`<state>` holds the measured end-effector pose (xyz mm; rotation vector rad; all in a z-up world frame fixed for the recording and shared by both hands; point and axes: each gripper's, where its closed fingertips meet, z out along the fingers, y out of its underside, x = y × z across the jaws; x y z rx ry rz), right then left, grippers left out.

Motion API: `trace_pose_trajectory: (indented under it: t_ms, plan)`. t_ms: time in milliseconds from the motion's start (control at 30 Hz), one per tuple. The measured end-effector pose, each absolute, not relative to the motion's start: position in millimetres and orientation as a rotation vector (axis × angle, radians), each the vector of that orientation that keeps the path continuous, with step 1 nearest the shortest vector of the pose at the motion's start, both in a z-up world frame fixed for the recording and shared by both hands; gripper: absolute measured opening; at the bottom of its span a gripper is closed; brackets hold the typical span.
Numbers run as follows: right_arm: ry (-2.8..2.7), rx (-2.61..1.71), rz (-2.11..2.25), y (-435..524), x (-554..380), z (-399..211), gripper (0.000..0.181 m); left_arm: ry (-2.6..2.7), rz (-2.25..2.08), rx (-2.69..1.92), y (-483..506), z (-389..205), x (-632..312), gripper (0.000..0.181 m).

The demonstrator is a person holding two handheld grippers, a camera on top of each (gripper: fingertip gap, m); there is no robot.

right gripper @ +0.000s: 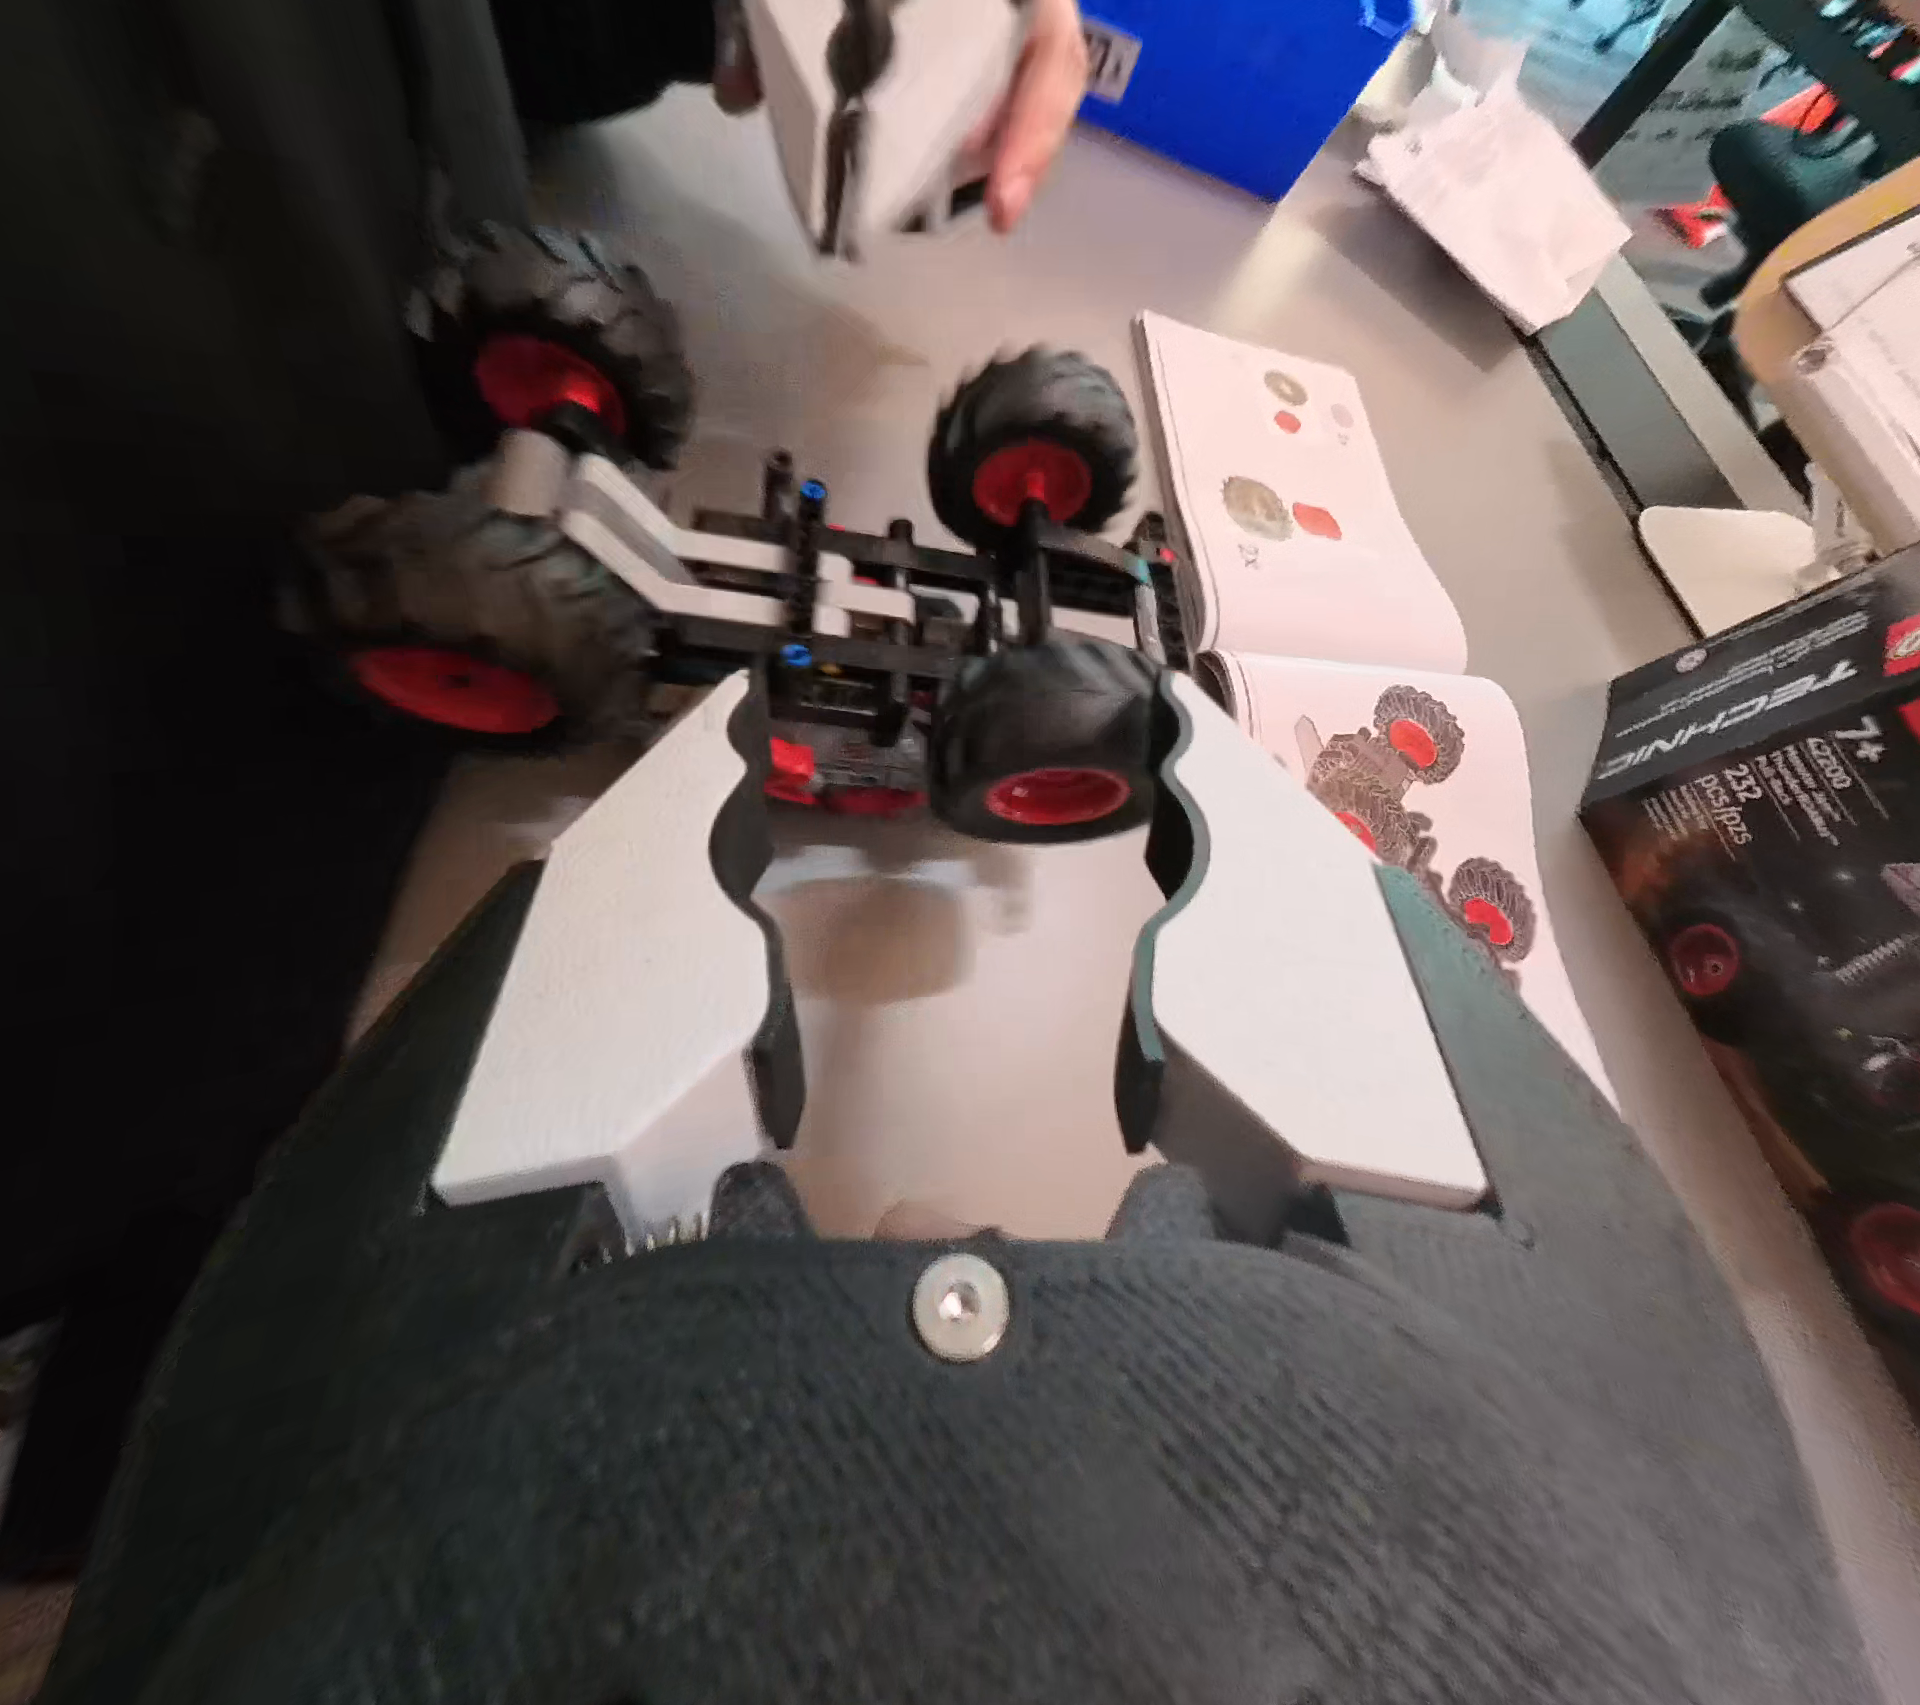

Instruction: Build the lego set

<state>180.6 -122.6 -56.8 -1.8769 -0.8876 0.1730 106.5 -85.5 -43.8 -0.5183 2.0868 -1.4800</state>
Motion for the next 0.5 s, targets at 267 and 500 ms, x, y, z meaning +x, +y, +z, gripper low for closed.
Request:
trace_pose_trajectory:
  t_ms: [267,500]
  plan:
    - [-0.51,-1.765,0.144,-116,210,-32,0.072,1.899,-1.468,-0.82,-54,-22,140,0.04]
    - [-0.596,-1.921,0.292,-126,176,-66,0.075,2.094,-1.44,-1.001,-81,-62,147,0.044]
